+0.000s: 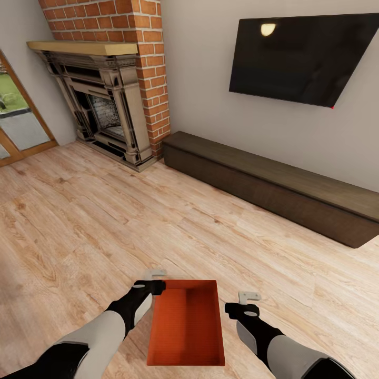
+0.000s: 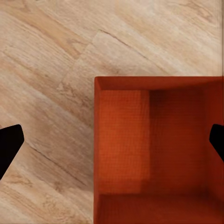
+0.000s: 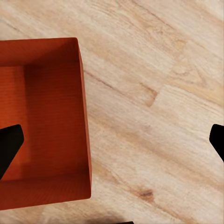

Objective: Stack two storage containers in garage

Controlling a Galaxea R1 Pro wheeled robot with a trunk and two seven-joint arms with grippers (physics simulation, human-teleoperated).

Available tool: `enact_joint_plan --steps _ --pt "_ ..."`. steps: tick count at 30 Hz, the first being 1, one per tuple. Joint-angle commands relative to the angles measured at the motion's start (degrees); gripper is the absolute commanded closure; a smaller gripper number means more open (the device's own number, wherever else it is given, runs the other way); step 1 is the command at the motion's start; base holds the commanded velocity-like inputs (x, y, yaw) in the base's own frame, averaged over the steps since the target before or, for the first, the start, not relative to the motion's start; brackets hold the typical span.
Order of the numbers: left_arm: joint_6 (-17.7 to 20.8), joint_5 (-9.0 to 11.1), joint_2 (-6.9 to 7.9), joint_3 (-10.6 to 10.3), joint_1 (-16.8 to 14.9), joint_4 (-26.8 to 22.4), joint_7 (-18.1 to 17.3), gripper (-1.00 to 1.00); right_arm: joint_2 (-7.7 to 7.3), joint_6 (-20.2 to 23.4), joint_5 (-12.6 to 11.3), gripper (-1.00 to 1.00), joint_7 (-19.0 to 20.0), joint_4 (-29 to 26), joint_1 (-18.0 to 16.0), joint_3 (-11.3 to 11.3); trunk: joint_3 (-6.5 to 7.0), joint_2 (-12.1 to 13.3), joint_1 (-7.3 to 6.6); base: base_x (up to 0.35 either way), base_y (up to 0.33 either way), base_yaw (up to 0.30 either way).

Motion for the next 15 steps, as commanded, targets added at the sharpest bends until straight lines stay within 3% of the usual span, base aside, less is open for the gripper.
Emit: enact_joint_plan --steps 1,5,15 --pt "0.40 -0.01 0.02 -0.13 0.00 -0.16 0.08 -1.00 -0.01 -0.12 -0.58 -1.00 -0.26 -0.02 -0.04 0.49 -0.05 -0.04 0.01 0.000 0.000 0.000" --pt "0.44 -0.02 0.06 -0.15 0.00 -0.23 -0.20 -1.00 0.04 -0.08 -0.59 -1.00 -0.19 -0.06 -0.04 0.49 -0.05 -0.04 0.01 0.000 0.000 0.000" --pt "0.36 -0.02 0.07 -0.15 0.00 -0.28 -0.16 -1.00 -0.02 -0.04 -0.59 -1.00 0.00 -0.07 -0.06 0.49 -1.66 -3.65 1.98 0.000 0.000 0.000"
